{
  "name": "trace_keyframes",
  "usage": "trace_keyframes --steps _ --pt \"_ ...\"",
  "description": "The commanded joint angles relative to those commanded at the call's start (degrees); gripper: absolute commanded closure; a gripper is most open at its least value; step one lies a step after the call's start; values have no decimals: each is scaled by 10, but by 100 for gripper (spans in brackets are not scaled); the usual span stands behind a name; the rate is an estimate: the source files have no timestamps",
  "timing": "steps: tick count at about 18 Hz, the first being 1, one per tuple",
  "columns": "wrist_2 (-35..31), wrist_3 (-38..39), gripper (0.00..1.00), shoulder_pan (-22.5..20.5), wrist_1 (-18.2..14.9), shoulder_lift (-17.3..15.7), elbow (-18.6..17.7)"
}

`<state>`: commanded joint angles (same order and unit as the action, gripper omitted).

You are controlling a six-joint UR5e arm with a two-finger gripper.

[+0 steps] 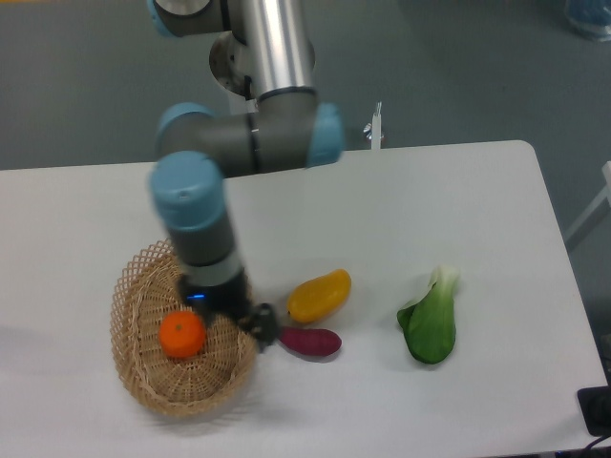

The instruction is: Place the orange in the basket

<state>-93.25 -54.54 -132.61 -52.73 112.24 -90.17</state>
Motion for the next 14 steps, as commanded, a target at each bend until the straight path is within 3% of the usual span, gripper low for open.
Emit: trace_keyframes --steps 4,7,10,14 --pt "0 -62 0 -53 -23 1 -3" --pt "0 -126 0 -84 -65 -4 0" --pt "0 -144 0 -108 -87 -20 3" --pt "0 -208 0 -136 -91 -18 -1"
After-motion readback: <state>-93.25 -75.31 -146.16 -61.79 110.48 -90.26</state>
